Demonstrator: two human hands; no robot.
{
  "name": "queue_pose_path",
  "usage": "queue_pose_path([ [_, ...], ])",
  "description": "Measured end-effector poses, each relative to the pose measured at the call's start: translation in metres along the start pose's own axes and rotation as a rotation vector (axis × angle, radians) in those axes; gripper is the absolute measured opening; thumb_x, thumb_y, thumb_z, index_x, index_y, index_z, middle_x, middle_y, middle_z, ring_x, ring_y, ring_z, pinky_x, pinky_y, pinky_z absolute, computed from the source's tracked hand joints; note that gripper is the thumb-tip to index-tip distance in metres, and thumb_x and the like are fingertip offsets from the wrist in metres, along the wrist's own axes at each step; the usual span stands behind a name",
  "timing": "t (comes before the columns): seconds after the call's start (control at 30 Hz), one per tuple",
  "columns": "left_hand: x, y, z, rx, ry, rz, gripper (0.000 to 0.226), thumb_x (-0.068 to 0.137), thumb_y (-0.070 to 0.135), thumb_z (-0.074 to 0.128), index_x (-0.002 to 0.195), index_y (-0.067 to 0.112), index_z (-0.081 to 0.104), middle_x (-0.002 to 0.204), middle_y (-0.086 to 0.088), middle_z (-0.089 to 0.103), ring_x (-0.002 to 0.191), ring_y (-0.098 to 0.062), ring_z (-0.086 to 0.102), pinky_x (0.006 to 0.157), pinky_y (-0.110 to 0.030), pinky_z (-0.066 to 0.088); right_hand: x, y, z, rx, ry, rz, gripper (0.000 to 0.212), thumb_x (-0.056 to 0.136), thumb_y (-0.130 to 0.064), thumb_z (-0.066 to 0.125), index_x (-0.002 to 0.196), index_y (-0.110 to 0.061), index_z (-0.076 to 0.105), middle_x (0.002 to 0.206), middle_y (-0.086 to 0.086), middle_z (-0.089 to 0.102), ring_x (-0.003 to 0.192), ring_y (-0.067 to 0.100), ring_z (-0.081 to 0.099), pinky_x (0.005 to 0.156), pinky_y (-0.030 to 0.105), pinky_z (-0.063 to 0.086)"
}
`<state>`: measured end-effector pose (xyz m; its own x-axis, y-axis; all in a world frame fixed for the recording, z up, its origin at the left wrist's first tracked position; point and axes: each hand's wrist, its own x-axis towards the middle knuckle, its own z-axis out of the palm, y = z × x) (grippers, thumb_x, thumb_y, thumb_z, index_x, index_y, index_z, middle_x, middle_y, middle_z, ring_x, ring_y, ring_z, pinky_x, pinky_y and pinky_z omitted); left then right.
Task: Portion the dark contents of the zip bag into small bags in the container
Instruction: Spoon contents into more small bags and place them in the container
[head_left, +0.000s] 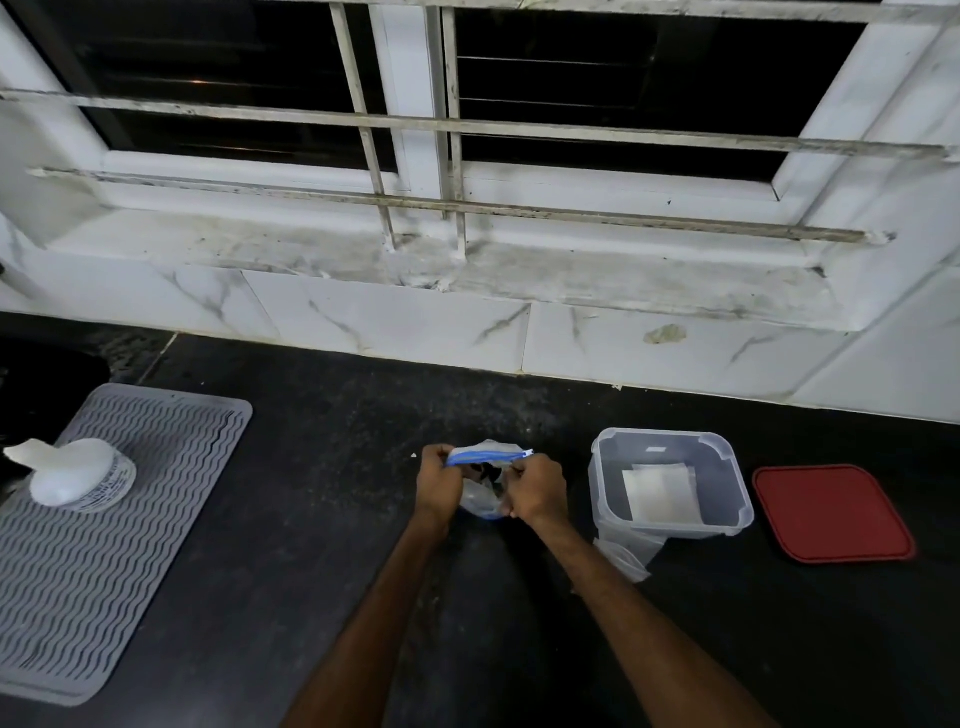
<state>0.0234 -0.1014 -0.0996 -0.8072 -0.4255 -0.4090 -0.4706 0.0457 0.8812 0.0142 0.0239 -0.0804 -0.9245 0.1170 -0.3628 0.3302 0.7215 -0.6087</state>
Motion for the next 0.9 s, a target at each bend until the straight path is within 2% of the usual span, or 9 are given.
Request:
queue_pose_path([
  [0.17, -0.003, 0.008, 0.003, -0.04, 0.042, -0.002, 0.031, 0.082, -0.011, 0.044, 0.104, 0.009, 0.051, 0.102, -0.016, 0.062, 0.092, -0.028, 0.06, 0.085, -0.043, 0.053, 0.0, 0.001, -0.005, 0.054, -0.016, -0.024, 0.021, 0.086, -0.019, 0.054, 0.08, -0.011, 0.072, 0.069, 0.008, 0.072, 0.061, 0.024, 0.071, 0.064, 0.039, 0.061],
  [0.27, -0.007, 0.013, 0.003, -0.031, 0.097, -0.009, 0.028, 0.083, -0.01, 0.045, 0.104, 0.008, 0.051, 0.093, -0.006, 0.058, 0.088, -0.023, 0.057, 0.077, -0.035, 0.05, -0.003, 0.0, -0.009, 0.008, -0.007, -0.08, 0.02, 0.082, -0.021, 0.054, 0.073, -0.012, 0.069, 0.068, 0.007, 0.071, 0.062, 0.025, 0.07, 0.063, 0.039, 0.06],
  [0.37, -0.01, 0.013, 0.003, -0.045, 0.125, -0.035, 0.027, 0.084, -0.007, 0.047, 0.106, 0.007, 0.053, 0.094, -0.005, 0.057, 0.087, -0.022, 0.057, 0.074, -0.034, 0.049, -0.008, 0.001, -0.013, 0.002, -0.008, -0.093, 0.023, 0.078, -0.023, 0.052, 0.069, -0.01, 0.068, 0.066, 0.007, 0.071, 0.062, 0.026, 0.069, 0.063, 0.04, 0.06],
  [0.43, -0.012, 0.012, 0.004, -0.044, 0.123, -0.053, 0.027, 0.085, -0.006, 0.047, 0.108, 0.005, 0.053, 0.097, -0.007, 0.058, 0.088, -0.022, 0.057, 0.074, -0.035, 0.05, -0.012, 0.001, -0.02, 0.068, -0.01, -0.068, 0.023, 0.079, -0.021, 0.052, 0.069, -0.01, 0.069, 0.064, 0.005, 0.07, 0.059, 0.024, 0.069, 0.061, 0.04, 0.06],
  [0.57, -0.016, 0.007, 0.006, -0.08, 0.084, -0.067, 0.024, 0.085, -0.004, 0.052, 0.107, 0.006, 0.054, 0.101, -0.011, 0.061, 0.089, -0.024, 0.06, 0.069, -0.033, 0.05, -0.021, 0.002, -0.031, 0.355, -0.079, 0.071, 0.022, 0.088, -0.01, 0.055, 0.073, -0.009, 0.07, 0.064, 0.008, 0.072, 0.056, 0.019, 0.07, 0.055, 0.034, 0.06],
  [0.67, -0.018, 0.002, 0.004, -0.101, 0.056, -0.07, 0.025, 0.084, -0.001, 0.057, 0.108, 0.005, 0.056, 0.107, -0.015, 0.065, 0.096, -0.029, 0.064, 0.077, -0.038, 0.054, -0.025, 0.005, -0.036, 0.49, -0.128, 0.141, 0.02, 0.091, -0.007, 0.056, 0.074, -0.01, 0.068, 0.071, 0.012, 0.073, 0.055, 0.016, 0.067, 0.05, 0.028, 0.056],
  [0.8, -0.021, 0.003, 0.0, -0.106, 0.046, -0.038, 0.029, 0.082, -0.002, 0.061, 0.109, 0.004, 0.055, 0.112, -0.019, 0.065, 0.095, -0.028, 0.064, 0.083, -0.041, 0.054, -0.032, 0.003, -0.048, 0.597, -0.25, 0.205, 0.012, 0.092, -0.008, 0.058, 0.085, -0.004, 0.067, 0.076, 0.014, 0.071, 0.057, 0.015, 0.064, 0.047, 0.022, 0.051],
  [0.9, -0.029, 0.005, -0.008, -0.102, -0.051, 0.011, 0.043, 0.085, -0.002, 0.06, 0.125, 0.005, 0.046, 0.124, -0.018, 0.057, 0.102, -0.023, 0.06, 0.094, -0.042, 0.05, -0.038, -0.002, -0.062, 0.656, -0.337, 0.211, 0.016, 0.094, -0.007, 0.056, 0.081, -0.005, 0.066, 0.07, 0.01, 0.069, 0.052, 0.011, 0.063, 0.05, 0.021, 0.054],
])
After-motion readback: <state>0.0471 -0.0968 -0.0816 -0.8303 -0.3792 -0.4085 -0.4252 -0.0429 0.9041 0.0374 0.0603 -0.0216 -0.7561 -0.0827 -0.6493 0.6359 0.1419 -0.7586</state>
